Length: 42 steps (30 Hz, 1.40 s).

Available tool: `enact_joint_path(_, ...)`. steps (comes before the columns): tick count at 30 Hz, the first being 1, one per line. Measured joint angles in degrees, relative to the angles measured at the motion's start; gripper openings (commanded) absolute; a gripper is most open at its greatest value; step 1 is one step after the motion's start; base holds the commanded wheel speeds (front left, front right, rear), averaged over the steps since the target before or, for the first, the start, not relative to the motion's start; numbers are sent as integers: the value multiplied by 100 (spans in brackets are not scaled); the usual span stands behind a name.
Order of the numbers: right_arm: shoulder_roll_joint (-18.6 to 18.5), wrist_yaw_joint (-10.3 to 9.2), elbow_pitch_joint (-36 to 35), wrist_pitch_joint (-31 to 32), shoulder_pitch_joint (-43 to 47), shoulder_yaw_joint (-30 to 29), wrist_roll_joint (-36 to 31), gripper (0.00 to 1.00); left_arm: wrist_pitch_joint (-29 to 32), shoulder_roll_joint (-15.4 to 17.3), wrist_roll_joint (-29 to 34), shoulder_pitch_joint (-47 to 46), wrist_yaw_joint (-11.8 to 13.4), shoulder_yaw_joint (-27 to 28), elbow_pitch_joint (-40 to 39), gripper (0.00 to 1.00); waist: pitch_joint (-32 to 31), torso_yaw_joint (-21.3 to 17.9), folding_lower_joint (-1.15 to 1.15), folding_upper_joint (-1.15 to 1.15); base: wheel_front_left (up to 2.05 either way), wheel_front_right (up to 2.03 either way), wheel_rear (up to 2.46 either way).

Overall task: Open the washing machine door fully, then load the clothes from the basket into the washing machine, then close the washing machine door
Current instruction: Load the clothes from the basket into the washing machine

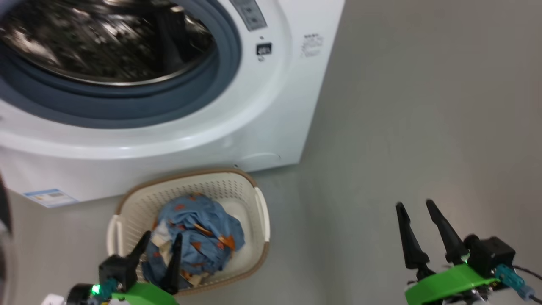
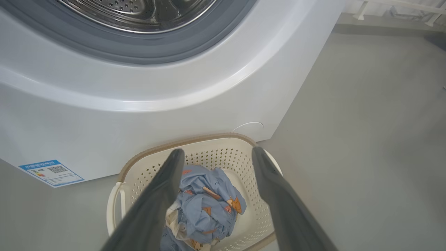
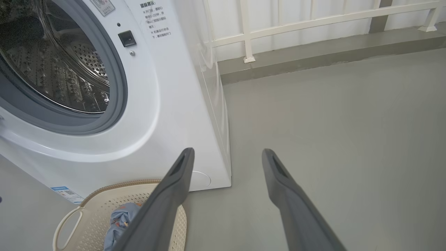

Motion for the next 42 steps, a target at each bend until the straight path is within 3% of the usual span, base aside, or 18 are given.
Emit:
enact_joint_path(20, 3, 0, -132, 0, -673, 780, 737, 100, 927, 994, -328, -1573, -64, 385, 2026, 100, 1456, -1392, 0, 0, 0, 0, 0)
enact_joint_path(33, 26, 0, -337, 0, -948, 1065, 958, 100, 1070, 1938, -170, -2642, -115, 282, 2960, 100, 2516, -1832, 0, 0, 0, 0, 0)
enact_joint_path(42, 32, 0, -441, 0, -1055, 1138, 1031, 100, 1170, 2261, -110, -3133, -167, 46, 3151, 100, 3051, -2001, 0, 0, 0, 0, 0)
